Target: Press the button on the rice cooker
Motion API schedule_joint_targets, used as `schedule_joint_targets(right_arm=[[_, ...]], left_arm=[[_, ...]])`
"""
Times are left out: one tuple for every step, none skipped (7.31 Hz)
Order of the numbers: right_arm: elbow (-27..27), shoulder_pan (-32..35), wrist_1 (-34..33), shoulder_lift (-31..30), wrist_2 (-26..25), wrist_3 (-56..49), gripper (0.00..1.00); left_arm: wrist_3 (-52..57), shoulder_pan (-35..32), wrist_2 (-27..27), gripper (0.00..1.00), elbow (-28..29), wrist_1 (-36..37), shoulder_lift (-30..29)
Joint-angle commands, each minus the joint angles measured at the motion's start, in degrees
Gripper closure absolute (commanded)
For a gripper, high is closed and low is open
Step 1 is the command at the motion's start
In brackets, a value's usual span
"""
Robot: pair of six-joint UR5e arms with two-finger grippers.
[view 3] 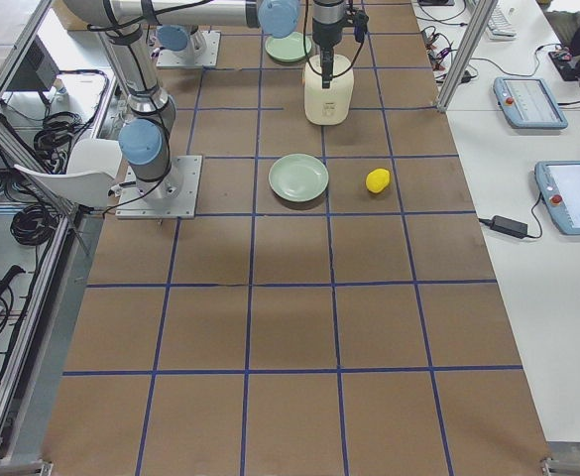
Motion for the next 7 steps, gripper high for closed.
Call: schedule_joint_targets(right_arm=[[-0.1,0.0,3.9,0.0,0.1,0.1,0.0],[-0.2,0.0,4.2,0.0,0.3,0.1,0.0],[-0.2,0.0,4.1,0.0,1.8,0.0,0.0],[-0.2,0.0,4.0,0.0,3.3,-0.2,0.0],[-0.2,0.0,3.9,0.0,3.4,-0.3,0.04],[-0.2,0.0,3.9,0.0,3.5,-0.2,0.15],[-0.2,0.0,3.8,0.1,3.6,-0.2,0.32]], left_arm=[[0.0,0.0,0.0,0.0,0.0,0.1,0.0],[0.0,0.0,0.0,0.0,0.0,0.0,0.0],[0.1,0.0,0.0,0.0,0.0,0.0,-0.1],[0.1,0.0,0.0,0.0,0.0,0.0,0.0],[0.1,0.0,0.0,0.0,0.0,0.1,0.0],[0.1,0.0,0.0,0.0,0.0,0.1,0.0],[0.1,0.0,0.0,0.0,0.0,0.0,0.0]])
